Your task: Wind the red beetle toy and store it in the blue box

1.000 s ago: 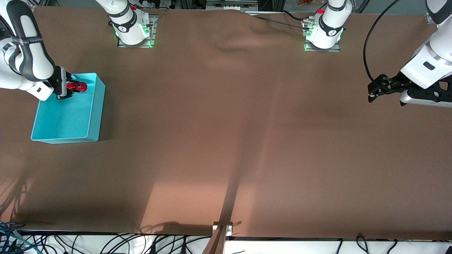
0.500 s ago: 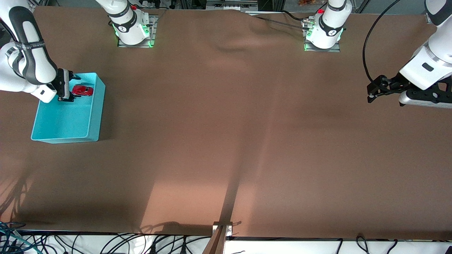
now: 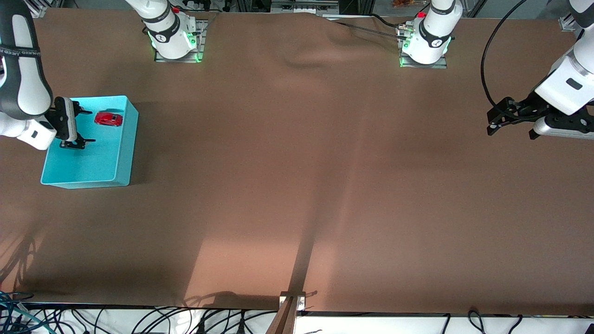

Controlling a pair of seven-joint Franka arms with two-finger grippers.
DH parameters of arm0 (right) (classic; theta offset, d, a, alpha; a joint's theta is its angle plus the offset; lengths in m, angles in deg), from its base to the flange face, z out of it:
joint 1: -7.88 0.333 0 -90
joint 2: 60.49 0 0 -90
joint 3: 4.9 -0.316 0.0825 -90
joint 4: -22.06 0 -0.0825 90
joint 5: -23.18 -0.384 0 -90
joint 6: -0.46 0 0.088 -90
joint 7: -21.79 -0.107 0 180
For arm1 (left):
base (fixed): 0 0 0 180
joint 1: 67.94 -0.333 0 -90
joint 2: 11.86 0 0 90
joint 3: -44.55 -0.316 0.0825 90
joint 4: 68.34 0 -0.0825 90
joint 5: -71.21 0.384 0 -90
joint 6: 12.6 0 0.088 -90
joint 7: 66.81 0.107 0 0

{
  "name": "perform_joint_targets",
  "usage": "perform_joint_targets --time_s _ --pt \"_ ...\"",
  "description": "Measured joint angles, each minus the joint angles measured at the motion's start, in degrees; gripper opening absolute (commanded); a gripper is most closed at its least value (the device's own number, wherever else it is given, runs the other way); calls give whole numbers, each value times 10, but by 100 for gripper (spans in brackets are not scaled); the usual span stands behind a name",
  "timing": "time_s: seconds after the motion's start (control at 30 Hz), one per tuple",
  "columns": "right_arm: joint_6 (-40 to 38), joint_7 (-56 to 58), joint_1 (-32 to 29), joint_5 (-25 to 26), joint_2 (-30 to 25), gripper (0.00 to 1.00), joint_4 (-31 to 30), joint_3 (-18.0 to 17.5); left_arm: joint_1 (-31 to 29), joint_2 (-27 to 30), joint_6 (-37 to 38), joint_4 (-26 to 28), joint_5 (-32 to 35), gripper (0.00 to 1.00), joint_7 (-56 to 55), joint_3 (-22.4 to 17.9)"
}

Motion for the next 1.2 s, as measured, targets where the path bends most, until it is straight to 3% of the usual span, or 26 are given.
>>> perform_joint_targets --time_s 0.23,0.5,0.77,0.93,1.2 --pt "-107 -214 0 0 -26 100 82 -44 0 0 0 0 0 100 0 0" --pt "-152 -489 1 1 -62 100 133 -91 0 0 0 0 -1 100 0 1" --pt "-174 -764 0 21 -101 100 137 -116 0 0 0 0 -1 100 0 1" --pt "-178 -910 0 51 -123 100 137 -152 0 0 5 0 -4 100 0 1" --pt "-180 -1014 1 72 -162 100 110 -194 -2 0 8 0 -5 100 0 0"
